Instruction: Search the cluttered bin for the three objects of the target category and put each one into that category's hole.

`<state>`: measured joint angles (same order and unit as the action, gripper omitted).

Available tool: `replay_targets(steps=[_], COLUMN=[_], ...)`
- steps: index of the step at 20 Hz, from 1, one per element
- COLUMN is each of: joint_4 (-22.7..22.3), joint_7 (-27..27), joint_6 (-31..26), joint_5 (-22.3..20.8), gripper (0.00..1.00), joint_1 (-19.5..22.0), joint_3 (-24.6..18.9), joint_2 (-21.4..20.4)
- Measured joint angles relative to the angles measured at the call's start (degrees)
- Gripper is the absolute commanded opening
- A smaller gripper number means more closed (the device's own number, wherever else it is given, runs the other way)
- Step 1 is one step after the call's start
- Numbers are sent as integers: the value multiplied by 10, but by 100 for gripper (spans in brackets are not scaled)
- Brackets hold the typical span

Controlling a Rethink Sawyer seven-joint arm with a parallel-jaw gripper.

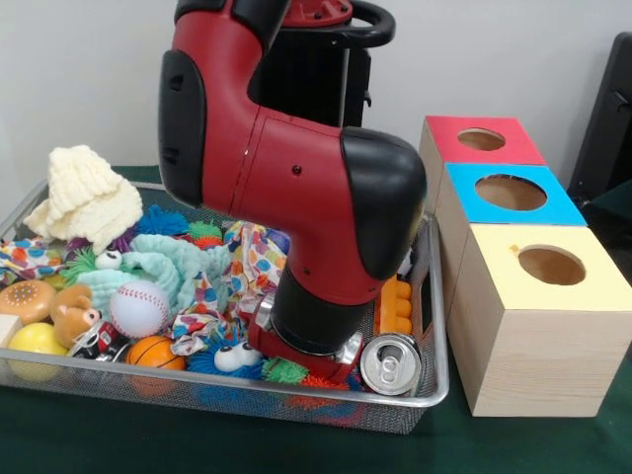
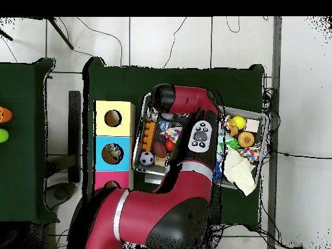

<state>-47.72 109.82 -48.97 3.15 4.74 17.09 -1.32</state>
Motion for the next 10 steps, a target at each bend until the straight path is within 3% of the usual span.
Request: replay_targets(steps=[10], joint_4=[-5], joint_7=[0], joint_6=[-8], joint_5=[0], gripper=[100], joint_1=[23], joint_3=[-32], joint_2=[-8])
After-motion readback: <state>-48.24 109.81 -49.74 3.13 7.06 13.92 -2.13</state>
